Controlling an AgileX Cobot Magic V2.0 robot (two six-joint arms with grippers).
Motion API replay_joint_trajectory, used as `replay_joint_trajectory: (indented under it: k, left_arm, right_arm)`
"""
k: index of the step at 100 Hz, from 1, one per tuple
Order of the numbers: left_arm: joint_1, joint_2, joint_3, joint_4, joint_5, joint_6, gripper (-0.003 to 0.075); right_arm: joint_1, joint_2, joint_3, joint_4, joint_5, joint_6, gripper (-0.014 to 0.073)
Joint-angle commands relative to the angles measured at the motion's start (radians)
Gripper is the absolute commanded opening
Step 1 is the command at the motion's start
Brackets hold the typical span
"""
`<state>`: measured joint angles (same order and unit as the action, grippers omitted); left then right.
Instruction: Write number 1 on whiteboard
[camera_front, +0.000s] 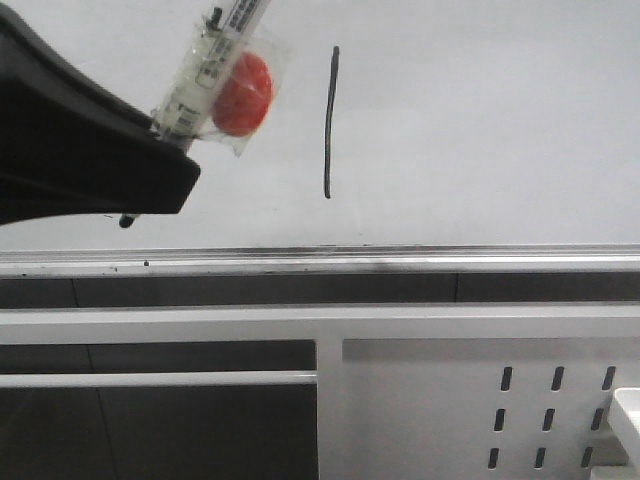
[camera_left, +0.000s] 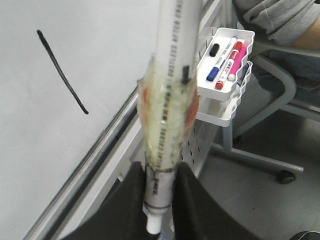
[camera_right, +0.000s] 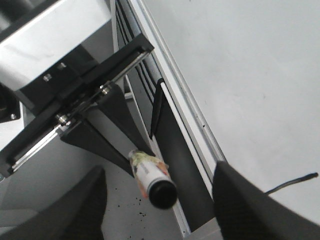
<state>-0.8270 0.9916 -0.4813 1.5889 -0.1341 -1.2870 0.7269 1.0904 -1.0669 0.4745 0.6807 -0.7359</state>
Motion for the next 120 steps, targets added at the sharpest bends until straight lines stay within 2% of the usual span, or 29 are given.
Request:
replay_joint_trajectory:
  k: [1, 8, 15, 20, 33, 42, 49, 52, 57, 65, 81, 104, 120]
  left_arm:
    - [0.001, -0.012, -0.005, -0.016, 0.046, -0.079, -0.002]
    - [0.001, -0.023, 0.022, -0.016, 0.103, -0.145, -0.002]
    - [0.001, -0.036, 0.05, -0.016, 0.161, -0.212, -0.002]
    - [0.001, -0.048, 0.07, -0.016, 0.201, -0.268, -0.002]
    - [0.001, -0.054, 0.111, -0.016, 0.329, -0.385, -0.002]
    - [0.001, -0.052, 0.121, 0.074, 0.376, -0.51, -0.002]
    - [-0.001, -0.05, 0.121, 0.245, 0.415, -0.717, -0.002]
    - [-0.001, -0.048, 0.121, 0.25, 0.455, -0.81, -0.002]
    - [-0.001, -0.045, 0.121, 0.25, 0.517, -0.89, -0.002]
    - [-0.001, -0.039, 0.121, 0.25, 0.606, -0.902, -0.002]
    - [-0.029, -0.032, 0.121, 0.25, 0.616, -0.979, -0.002]
    - [-0.207, 0.057, 0.119, 0.25, 0.797, -0.99, -0.002]
    - [-0.341, 0.115, 0.119, 0.25, 1.041, -1.024, -0.002]
  right_arm:
    - [-0.035, -0.043, -0.033, 0.002, -0.009, 0.012, 0.0388]
    - [-0.081, -0.06, -0.033, -0.002, 0.025, 0.048, 0.0379]
    - [-0.129, -0.074, -0.029, -0.003, 0.07, 0.052, 0.0311]
    - [-0.162, -0.079, -0.024, -0.003, 0.094, 0.052, 0.0227]
    - [-0.224, -0.092, 0.026, -0.003, 0.088, 0.052, -0.008]
    - [-0.231, -0.094, 0.07, -0.003, 0.054, 0.053, -0.0069]
    - [-0.231, -0.096, 0.101, -0.003, 0.03, 0.053, -0.0069]
    - [-0.231, -0.096, 0.114, -0.003, 0.014, 0.053, -0.0069]
    - [-0.231, -0.096, 0.131, -0.003, -0.007, 0.053, -0.0069]
    - [-0.231, -0.096, 0.142, -0.003, -0.024, 0.053, -0.0069]
    - [-0.231, -0.096, 0.142, -0.003, -0.042, 0.053, -0.0069]
    - [-0.231, -0.096, 0.142, -0.003, -0.054, 0.053, -0.0069]
    - [-0.231, -0.096, 0.142, -0.003, -0.053, 0.053, -0.0069]
